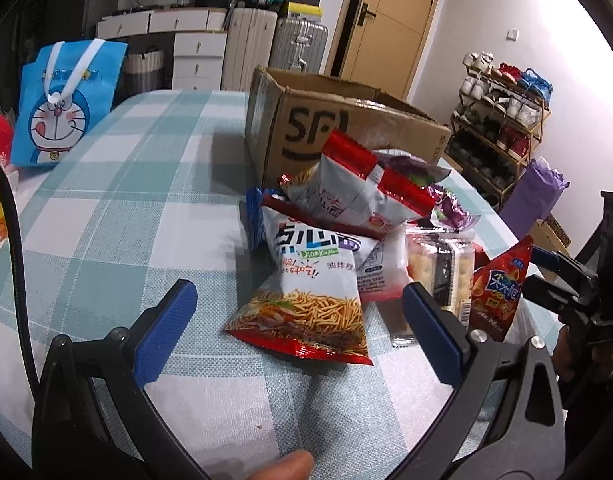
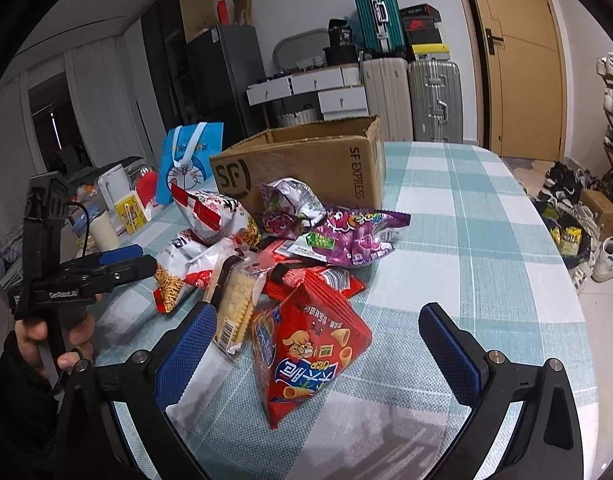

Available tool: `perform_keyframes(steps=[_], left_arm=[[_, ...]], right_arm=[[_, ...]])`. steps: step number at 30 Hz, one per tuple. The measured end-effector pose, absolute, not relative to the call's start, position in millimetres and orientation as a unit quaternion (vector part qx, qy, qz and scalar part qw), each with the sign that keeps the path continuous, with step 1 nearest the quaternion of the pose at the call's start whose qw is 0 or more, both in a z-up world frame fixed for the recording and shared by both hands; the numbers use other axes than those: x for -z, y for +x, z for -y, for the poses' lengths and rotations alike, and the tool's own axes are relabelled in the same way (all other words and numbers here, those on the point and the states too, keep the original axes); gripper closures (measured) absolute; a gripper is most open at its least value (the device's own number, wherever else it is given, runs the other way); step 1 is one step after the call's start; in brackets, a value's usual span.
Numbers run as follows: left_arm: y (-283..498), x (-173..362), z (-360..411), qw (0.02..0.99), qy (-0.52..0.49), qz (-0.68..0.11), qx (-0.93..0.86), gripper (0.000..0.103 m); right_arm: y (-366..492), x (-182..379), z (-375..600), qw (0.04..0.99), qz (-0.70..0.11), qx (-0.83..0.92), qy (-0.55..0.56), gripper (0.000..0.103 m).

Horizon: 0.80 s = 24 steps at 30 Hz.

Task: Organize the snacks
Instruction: 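Close the left gripper on the white noodle bag while the right grips the red cartoon bag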

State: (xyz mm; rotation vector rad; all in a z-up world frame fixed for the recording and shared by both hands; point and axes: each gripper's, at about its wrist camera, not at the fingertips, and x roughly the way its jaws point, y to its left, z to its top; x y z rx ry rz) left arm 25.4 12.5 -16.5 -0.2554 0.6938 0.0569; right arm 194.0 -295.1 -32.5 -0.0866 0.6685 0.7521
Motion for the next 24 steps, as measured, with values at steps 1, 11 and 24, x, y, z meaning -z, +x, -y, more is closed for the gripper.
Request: perform_keyframes(steps=[1, 11, 24], left_arm=[[27, 17, -12, 0.932, -0.123, -0.341, -0.029, 0.001], [50, 29, -18, 0.915, -0.128, -0.382, -0.028, 0.002], [74, 42, -26, 0.899, -0.151, -0.411, -0.013, 0.040]], right_arm=[[195, 33, 294, 0.873, -0.325, -0.360, -0.045, 0.000], [200, 49, 284, 0.856, -0.378, -0.343, -0.081, 0.000], [214, 63, 267, 0.831, -0.420, -0.353, -0.092, 0.014]])
